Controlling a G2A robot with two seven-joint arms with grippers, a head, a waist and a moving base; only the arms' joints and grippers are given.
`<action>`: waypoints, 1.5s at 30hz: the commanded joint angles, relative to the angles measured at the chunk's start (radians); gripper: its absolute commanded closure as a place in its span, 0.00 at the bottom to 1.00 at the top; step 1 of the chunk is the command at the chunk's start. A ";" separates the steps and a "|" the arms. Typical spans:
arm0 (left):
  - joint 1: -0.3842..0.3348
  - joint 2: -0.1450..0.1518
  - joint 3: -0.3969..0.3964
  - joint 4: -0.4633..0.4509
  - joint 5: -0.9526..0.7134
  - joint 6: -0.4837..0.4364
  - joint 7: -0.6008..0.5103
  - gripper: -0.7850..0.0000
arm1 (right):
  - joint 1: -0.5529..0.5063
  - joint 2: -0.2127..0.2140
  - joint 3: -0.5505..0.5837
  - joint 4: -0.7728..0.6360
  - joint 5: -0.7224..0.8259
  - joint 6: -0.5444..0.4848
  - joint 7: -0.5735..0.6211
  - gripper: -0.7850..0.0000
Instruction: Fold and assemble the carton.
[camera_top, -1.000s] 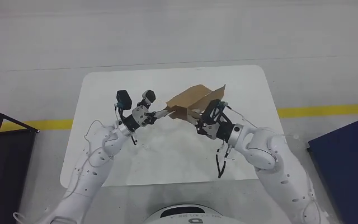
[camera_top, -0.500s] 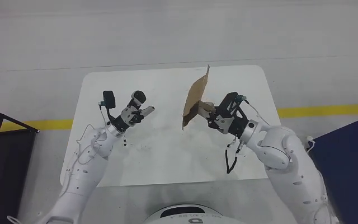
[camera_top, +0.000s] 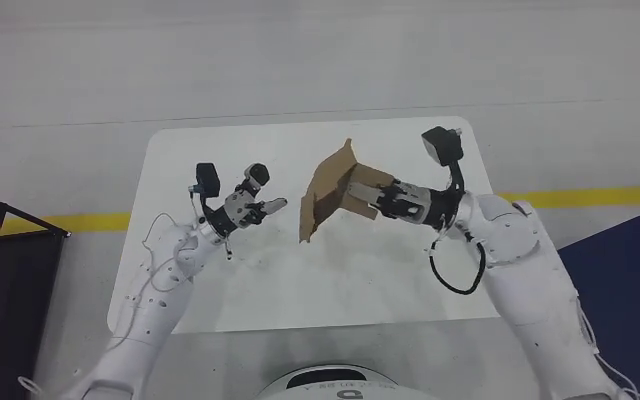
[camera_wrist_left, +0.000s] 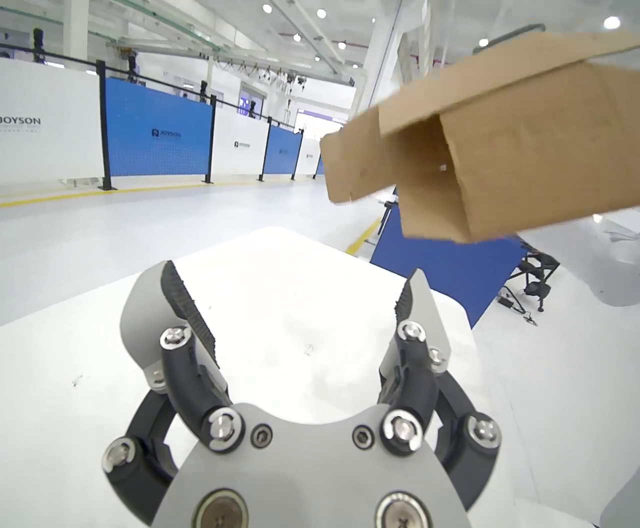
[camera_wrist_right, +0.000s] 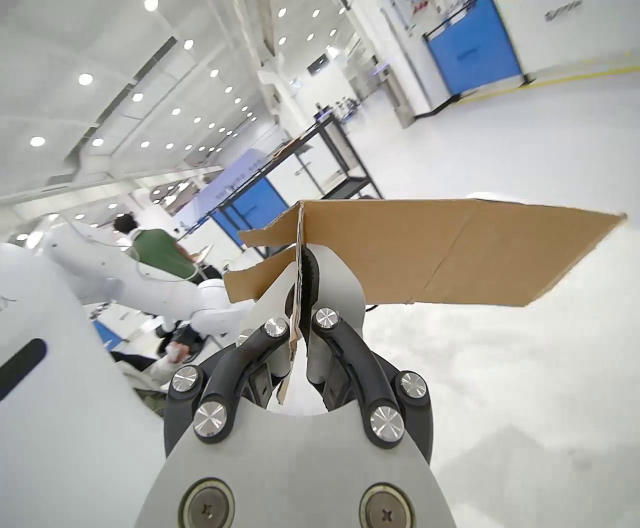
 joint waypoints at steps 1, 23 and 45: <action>-0.003 0.004 -0.020 0.015 0.011 -0.001 0.035 0.00 | 0.021 0.001 -0.028 0.029 0.121 0.018 0.096 1.00; -0.065 0.067 0.213 0.018 0.214 -0.001 0.396 0.00 | 0.171 -0.038 -0.247 0.272 0.491 -0.017 0.302 1.00; -0.022 0.113 0.222 -0.150 0.169 0.007 0.404 0.00 | 0.185 -0.050 -0.307 0.363 0.512 0.090 0.408 1.00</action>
